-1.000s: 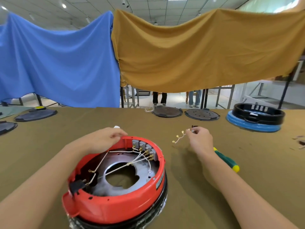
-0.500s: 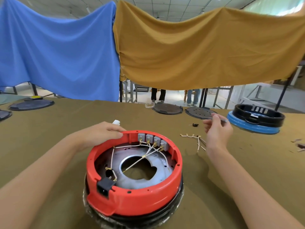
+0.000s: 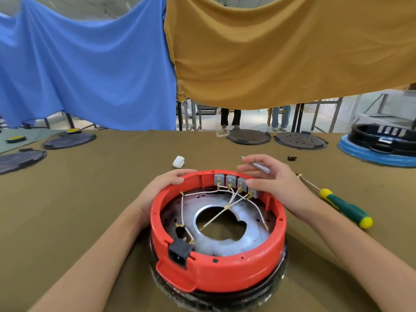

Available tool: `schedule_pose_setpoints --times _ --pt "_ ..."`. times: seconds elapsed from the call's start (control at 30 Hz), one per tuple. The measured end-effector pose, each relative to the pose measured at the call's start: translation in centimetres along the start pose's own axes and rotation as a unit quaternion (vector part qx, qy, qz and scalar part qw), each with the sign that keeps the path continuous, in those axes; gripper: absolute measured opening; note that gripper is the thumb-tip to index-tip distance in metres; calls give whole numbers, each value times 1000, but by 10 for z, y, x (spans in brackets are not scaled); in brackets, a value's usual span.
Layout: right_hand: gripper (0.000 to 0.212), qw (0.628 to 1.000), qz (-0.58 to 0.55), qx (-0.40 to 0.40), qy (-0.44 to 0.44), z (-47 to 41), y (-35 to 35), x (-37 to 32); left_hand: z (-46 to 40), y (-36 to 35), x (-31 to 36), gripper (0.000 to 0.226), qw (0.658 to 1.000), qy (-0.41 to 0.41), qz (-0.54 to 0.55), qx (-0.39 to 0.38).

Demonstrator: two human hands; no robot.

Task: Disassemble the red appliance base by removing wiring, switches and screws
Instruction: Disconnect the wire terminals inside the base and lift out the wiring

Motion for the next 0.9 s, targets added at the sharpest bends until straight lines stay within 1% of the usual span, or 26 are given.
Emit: schedule_pose_setpoints --times 0.13,0.23,0.37,0.47,0.57,0.63,0.73,0.8,0.9 --pt "46 1000 -7 5 -14 -6 7 4 -3 2 -2 52 999 -21 -17 19" --pt "45 999 -42 4 -35 -9 12 9 -4 0 -4 46 999 -32 -29 0" --pt "42 998 -49 -8 -46 -9 14 14 -4 -2 -3 42 998 -47 -47 -6" --pt "43 997 -60 -15 -50 -8 12 15 -1 -3 -4 43 997 -51 -53 -16" --pt "46 995 -76 -11 -59 -8 14 16 2 -8 -8 51 998 -25 -37 -50" --pt "45 993 -92 -8 -69 -8 16 17 4 -11 -8 53 997 -19 -41 -60" --pt "39 994 -90 -3 -64 -11 19 17 3 -11 -5 48 998 -31 -36 -49" --pt "38 995 -79 2 -56 -11 21 16 4 -9 -3 43 998 -48 -30 -34" --pt "36 997 -62 10 -47 -11 22 14 6 -8 1 42 997 -73 -8 -11"
Point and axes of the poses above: each hand's wrist, its own z-axis away from the middle knuckle, its own y-axis out of the back of the hand, x = y × z, the point moved 7 cm from there along -z, towards the middle knuckle, and after that the axes turned 14 degrees about x, right-handed, at the moved point
